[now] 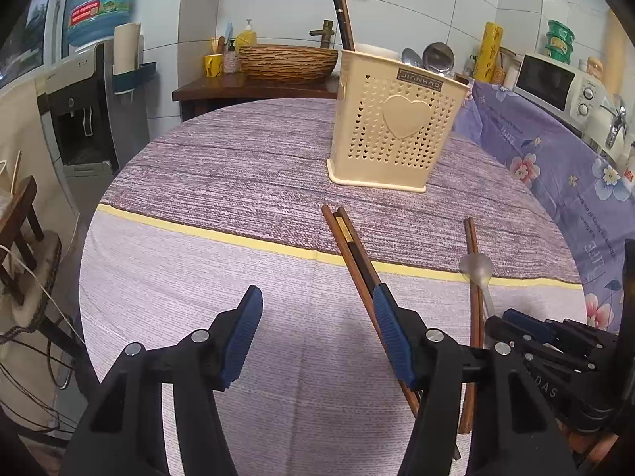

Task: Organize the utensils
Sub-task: 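Close the left tool on a brown chopstick while the right tool grasps a clear plastic spoon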

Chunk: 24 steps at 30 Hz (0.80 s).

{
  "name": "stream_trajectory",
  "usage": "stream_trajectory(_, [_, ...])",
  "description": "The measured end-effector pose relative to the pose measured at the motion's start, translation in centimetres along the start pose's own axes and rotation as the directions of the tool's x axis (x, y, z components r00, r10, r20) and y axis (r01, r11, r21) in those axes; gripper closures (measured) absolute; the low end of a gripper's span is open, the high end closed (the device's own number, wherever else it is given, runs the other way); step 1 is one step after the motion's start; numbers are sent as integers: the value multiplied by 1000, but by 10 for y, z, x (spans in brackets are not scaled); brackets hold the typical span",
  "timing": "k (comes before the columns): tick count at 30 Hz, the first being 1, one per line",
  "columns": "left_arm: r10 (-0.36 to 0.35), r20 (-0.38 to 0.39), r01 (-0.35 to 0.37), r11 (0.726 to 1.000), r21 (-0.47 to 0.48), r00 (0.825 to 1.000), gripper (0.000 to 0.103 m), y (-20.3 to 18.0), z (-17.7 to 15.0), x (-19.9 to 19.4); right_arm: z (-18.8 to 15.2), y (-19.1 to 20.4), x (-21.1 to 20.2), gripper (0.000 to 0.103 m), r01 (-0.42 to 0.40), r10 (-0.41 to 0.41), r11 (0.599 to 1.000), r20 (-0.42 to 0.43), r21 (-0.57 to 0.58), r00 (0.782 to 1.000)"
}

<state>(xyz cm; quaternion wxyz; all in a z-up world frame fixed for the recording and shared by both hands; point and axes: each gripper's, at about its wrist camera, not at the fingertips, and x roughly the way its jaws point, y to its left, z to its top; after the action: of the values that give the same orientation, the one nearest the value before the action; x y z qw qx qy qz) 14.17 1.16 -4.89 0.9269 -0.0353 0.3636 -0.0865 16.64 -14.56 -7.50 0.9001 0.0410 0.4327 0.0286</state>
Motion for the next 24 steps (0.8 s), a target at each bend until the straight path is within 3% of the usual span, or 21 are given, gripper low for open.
stream_trajectory(4, [-9,-15,9,1000,0,1000,46,-2,-4,3,1,-14,1,95,-11,10,999,20,50,1000])
stream_trajectory(11, [-19,-25,19,1000,3,1000,46,-8,-5,6,5,-52,-14,95,50,-67,988,114,145,991])
stream_trajectory(20, [-16,-45,17,1000,25,999,47,-17,-5,14,3,-78,-4,94,42,-58,976,69,212,996])
stream_trajectory(24, [4,-66,0,998,58,998,50,-26,-9,20,4,-77,-3,85,39,-55,978,72,204,996])
